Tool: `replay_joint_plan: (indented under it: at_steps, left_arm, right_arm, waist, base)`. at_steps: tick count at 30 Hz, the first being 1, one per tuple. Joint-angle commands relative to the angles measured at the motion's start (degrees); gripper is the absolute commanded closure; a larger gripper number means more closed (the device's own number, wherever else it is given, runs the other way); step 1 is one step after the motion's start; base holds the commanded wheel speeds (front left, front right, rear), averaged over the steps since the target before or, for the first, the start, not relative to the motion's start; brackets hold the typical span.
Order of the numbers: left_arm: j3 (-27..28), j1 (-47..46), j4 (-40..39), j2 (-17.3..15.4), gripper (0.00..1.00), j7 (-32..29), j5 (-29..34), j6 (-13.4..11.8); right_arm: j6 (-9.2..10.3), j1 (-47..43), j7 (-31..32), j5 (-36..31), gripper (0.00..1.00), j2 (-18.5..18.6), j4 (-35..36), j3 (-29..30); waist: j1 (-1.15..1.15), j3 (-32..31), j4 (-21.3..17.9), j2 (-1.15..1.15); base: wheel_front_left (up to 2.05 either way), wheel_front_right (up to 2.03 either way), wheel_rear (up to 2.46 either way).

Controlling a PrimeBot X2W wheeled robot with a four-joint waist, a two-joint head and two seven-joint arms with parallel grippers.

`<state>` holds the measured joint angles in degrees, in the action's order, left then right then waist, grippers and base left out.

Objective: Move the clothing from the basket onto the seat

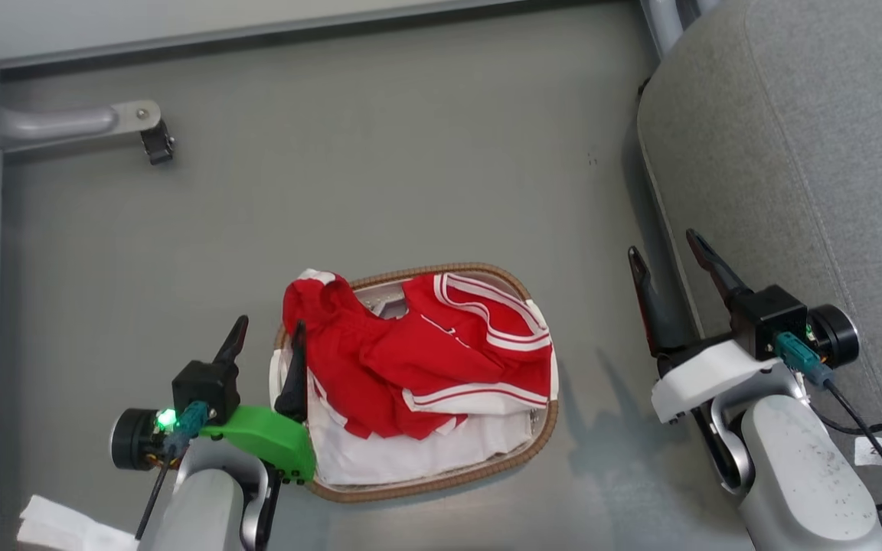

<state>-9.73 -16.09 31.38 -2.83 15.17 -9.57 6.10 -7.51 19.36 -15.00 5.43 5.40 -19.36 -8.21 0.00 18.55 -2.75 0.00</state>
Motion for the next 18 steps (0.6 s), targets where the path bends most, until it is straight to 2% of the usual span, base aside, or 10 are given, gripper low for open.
replay_joint_plan:
  at_steps: [1,6,18]
  left_arm:
    - [-0.4,-2.2,1.0,-0.2,0.0,0.0,0.7,0.2]
    - [-1.3,-6.3,5.9,-0.2,0.0,0.0,1.4,0.2]
    - [-1.2,-15.5,22.7,-0.8,0.0,0.0,2.7,-1.5]
  right_arm:
    - [0.04,1.1,-0.3,0.1,0.0,0.0,0.4,-0.3]
    - [0.04,2.3,-0.3,0.3,0.0,-0.5,0.8,-0.9]
    - [0.04,3.8,-0.3,1.2,0.0,-1.9,0.9,-2.8]
  waist:
    - [0.0,5.8,-1.9,0.0]
    - [0.0,9.0,-2.6,0.0]
    - [0.0,14.3,-6.6,0.0]
  base:
    - [0.0,0.0,0.0]
    - [0.0,0.0,0.0]
    - [0.0,0.0,0.0]
